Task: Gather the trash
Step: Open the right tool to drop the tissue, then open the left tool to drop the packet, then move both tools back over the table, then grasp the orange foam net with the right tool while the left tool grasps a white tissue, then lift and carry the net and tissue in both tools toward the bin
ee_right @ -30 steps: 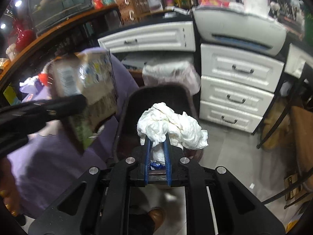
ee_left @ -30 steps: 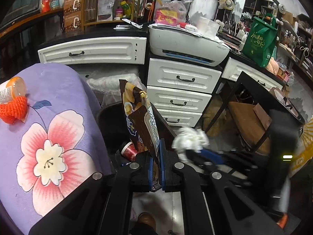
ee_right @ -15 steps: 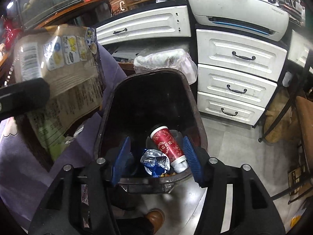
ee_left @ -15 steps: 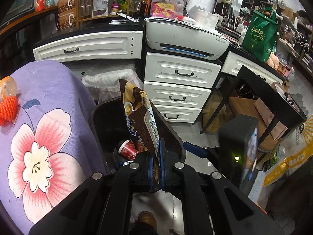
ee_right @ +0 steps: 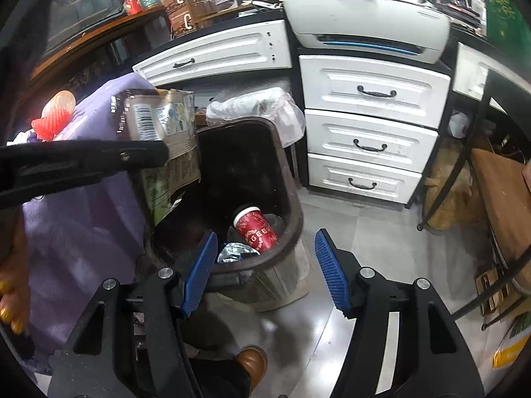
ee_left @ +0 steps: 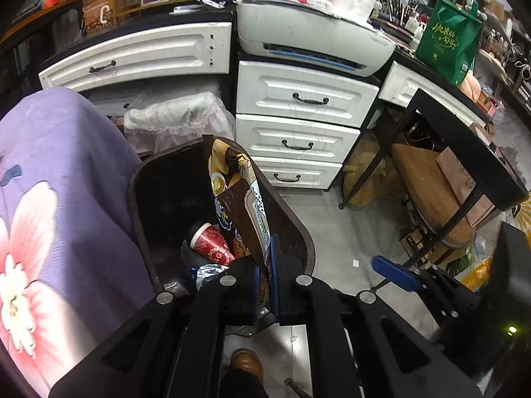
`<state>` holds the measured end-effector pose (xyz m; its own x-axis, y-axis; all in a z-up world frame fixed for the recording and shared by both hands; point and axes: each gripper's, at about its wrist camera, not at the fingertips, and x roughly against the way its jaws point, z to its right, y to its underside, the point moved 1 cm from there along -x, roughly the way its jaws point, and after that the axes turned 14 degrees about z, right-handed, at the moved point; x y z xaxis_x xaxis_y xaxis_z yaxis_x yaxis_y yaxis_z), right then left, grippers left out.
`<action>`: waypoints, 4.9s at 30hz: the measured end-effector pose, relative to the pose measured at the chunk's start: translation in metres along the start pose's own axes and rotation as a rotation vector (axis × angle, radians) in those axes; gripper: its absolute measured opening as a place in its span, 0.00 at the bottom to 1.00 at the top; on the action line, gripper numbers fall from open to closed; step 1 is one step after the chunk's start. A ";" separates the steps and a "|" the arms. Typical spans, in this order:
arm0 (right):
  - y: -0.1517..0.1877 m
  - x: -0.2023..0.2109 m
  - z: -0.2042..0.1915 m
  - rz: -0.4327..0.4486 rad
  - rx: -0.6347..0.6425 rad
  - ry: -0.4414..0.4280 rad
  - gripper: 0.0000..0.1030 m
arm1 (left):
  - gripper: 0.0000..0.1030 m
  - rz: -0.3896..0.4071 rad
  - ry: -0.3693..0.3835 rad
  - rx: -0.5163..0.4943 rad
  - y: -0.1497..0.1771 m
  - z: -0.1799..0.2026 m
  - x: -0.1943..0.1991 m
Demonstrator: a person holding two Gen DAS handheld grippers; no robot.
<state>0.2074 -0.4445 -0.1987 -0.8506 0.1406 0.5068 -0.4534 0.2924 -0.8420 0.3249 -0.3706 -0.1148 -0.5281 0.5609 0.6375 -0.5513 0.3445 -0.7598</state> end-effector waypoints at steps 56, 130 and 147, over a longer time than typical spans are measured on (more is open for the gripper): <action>-0.060 0.081 -0.180 0.128 0.164 -0.351 0.72 | 0.88 0.347 -0.408 0.141 0.007 -0.173 0.255; -0.075 0.037 -0.336 0.046 0.291 -0.509 0.20 | 0.06 0.263 -0.563 0.246 0.051 -0.341 0.288; -0.058 0.092 -0.238 0.096 0.219 -0.444 0.20 | 0.06 0.348 -0.378 0.142 0.050 -0.181 0.278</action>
<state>0.2183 -0.2235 -0.0593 -0.9010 -0.2725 0.3375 -0.3722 0.0861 -0.9242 0.2672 -0.0609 0.0014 -0.8770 0.3045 0.3717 -0.3699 0.0661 -0.9267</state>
